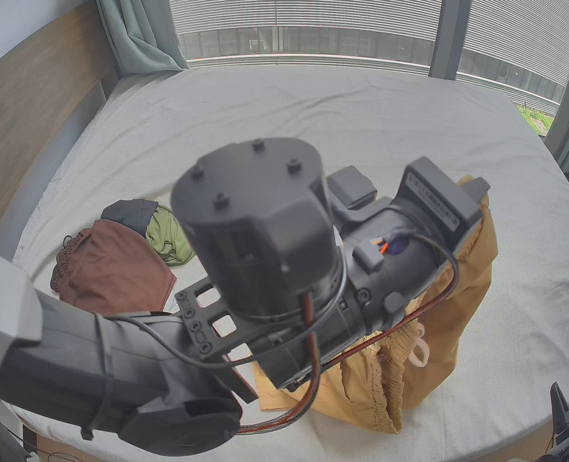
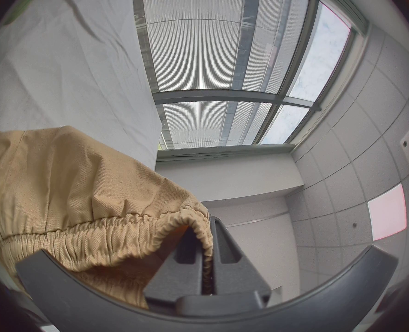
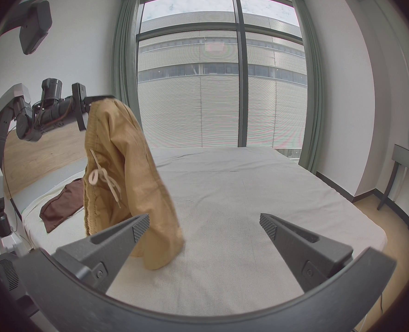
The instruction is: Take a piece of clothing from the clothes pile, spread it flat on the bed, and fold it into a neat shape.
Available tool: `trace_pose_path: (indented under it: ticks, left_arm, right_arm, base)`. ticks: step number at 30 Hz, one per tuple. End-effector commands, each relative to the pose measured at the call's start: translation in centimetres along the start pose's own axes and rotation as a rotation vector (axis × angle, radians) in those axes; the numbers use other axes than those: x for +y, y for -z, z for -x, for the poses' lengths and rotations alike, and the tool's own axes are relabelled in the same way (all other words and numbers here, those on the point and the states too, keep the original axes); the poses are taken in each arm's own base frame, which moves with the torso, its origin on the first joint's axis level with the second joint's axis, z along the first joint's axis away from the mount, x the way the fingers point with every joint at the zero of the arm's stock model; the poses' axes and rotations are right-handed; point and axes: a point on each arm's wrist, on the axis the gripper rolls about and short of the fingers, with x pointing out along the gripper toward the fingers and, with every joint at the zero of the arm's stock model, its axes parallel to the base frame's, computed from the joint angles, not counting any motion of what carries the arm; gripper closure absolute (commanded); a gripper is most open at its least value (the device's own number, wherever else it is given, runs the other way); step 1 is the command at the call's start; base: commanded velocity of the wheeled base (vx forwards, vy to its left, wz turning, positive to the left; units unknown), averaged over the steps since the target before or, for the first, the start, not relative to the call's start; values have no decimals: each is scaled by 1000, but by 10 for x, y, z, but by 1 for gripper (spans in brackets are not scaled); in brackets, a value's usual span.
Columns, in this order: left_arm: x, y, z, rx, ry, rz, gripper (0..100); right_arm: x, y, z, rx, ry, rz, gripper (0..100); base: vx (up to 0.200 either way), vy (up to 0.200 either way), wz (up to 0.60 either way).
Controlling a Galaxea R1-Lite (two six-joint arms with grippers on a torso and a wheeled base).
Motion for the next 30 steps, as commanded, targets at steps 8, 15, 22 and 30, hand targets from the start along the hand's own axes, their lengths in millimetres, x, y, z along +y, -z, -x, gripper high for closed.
trace_pose_path:
  ticks: [8,15,22,30]
  left_arm:
    - [-50,-48,34,-102,53,90,100]
    - [-12,-69,61,-130,-88,33,100]
    - [21,-64,85,-75,-163,-98,100]
    - [45,-62,108,-58,-225,-215,100]
  right_arm:
    - [0,5,0,0,-1,1,0]
    - [0,5,0,0,-1,1,0]
    - [0,5,0,0,-1,1,0]
    - [0,5,0,0,1,1,0]
  base:
    - [0,0,0]
    - [0,0,0]
    - [0,0,0]
    - [0,0,0]
